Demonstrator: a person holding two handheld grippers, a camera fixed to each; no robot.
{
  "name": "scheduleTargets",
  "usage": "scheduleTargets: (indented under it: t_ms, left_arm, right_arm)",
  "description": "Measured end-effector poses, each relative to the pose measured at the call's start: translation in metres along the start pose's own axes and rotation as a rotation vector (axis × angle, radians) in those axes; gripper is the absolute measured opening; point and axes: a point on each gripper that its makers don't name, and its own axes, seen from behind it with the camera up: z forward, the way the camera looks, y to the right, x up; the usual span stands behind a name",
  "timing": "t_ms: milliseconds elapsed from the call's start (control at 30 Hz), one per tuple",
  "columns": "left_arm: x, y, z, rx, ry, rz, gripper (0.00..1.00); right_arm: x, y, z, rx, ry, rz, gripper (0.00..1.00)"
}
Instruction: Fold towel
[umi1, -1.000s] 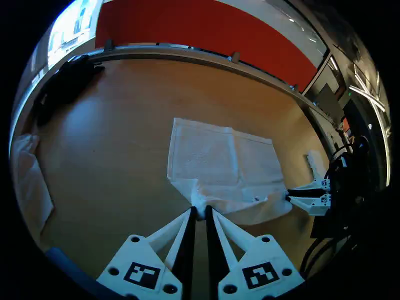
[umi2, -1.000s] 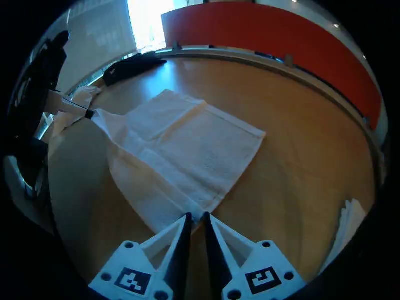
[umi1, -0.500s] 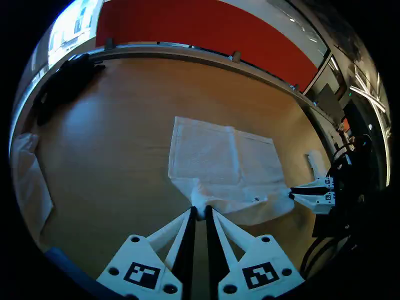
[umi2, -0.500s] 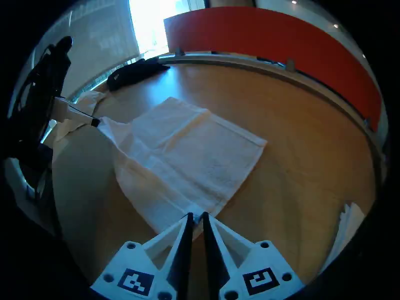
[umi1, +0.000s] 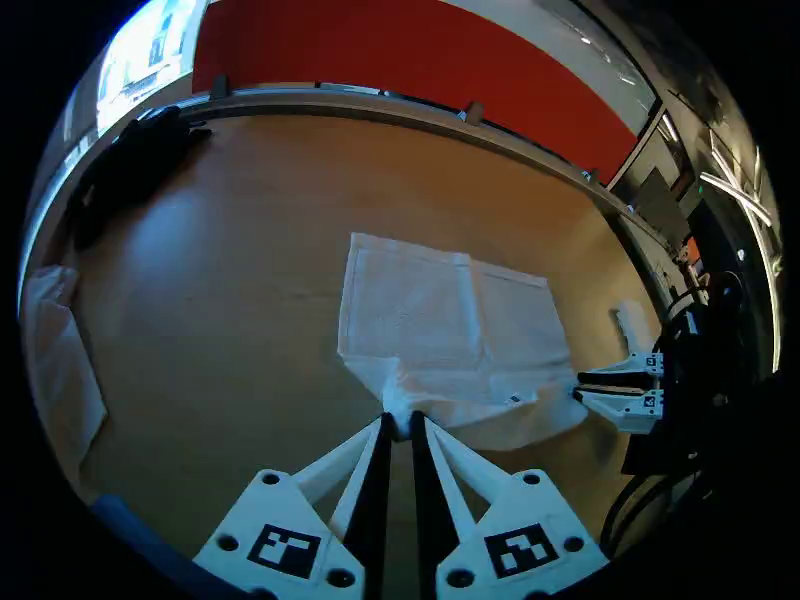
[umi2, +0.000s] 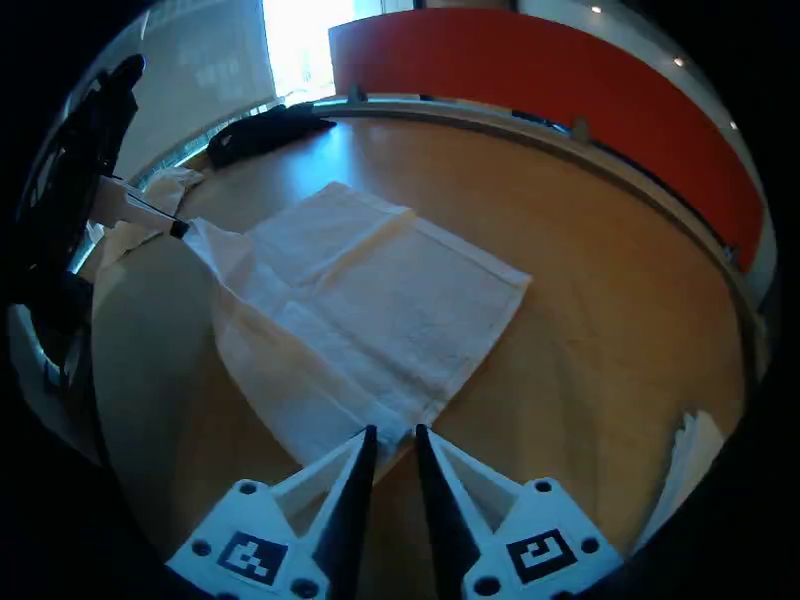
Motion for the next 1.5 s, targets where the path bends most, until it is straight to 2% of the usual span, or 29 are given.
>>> scheduleTargets:
  t_ms: [167,900,1133,1233,1400,1500]
  left_arm:
    - [0.001,-0.001,0.0,0.001,0.0,0.001,0.14]
    - [0.001,-0.001,0.001,0.005,-0.003,0.005,0.14]
    - [0.001,-0.001,0.001,0.006,-0.005,0.005,0.14]
    - [0.0,-0.001,0.001,0.007,-0.005,0.005,0.14]
    - [0.0,-0.002,0.001,0.009,-0.005,0.004,0.14]
    - [0.0,-0.002,0.001,0.009,-0.005,0.003,0.14]
  right_arm:
    - [0.001,0.002,0.002,-0.004,0.0,0.008,0.37]
    - [0.008,0.003,0.0,0.0,0.013,0.023,0.37]
    - [0.0,-0.003,0.004,0.023,-0.004,0.022,0.37]
    - [0.001,-0.007,0.004,0.041,-0.003,0.028,0.25]
    - [0.005,-0.01,0.002,0.06,0.007,0.04,0.14]
    - [0.007,-0.01,0.0,0.059,0.015,0.039,0.12]
